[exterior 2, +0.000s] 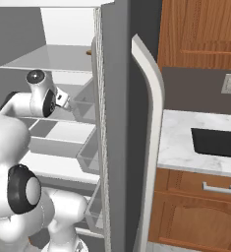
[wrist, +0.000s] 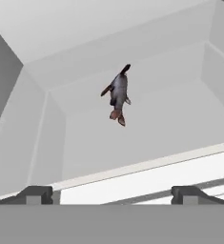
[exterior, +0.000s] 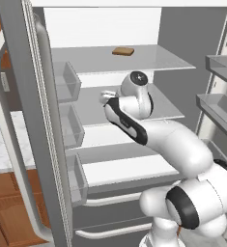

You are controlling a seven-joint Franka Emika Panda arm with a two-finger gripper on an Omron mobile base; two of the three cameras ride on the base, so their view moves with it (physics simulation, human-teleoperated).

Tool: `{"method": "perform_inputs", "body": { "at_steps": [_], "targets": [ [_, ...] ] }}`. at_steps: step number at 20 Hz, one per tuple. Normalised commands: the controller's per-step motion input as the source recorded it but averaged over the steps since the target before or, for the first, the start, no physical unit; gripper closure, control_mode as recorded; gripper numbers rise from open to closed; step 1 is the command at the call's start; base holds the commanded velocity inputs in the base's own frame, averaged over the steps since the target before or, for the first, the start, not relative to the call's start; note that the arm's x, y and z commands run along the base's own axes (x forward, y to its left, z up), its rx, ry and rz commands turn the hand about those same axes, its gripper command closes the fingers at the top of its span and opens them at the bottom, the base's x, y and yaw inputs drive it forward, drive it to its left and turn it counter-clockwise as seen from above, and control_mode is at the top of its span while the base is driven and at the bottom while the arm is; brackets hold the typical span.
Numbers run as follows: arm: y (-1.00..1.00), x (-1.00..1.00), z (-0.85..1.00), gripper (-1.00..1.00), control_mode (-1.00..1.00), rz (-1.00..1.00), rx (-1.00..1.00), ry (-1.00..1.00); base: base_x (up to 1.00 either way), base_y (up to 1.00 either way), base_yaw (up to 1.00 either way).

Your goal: Take the fish out of the fridge, briefly rinse it in the sink, and place it on the tray next to the sink.

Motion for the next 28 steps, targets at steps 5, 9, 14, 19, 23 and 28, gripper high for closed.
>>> {"method": "perform_inputs", "body": {
  "at_steps": [5,9,14,19,23,28],
  "targets": [
    [-0.22,0.49,-0.25,-1.00,-1.00,0.03,-0.03,0.00,0.00,0.00,0.00],
    [-0.16,0.24,-0.26,-1.00,-1.00,0.03,-0.03,0.00,0.00,0.00,0.00],
    [-0.04,0.26,-0.06,-1.00,-1.00,0.00,-0.01,0.01,0.00,0.00,0.00],
    [0.00,0.54,-0.09,-1.00,-1.00,0.00,-0.03,0.04,0.00,0.00,0.00],
    [0.05,0.51,-0.16,-1.00,-1.00,0.00,-0.04,0.03,0.00,0.00,0.00],
    [0.01,0.38,-0.31,-1.00,-1.00,0.00,-0.08,0.02,0.00,0.00,0.00]
  ]
}}
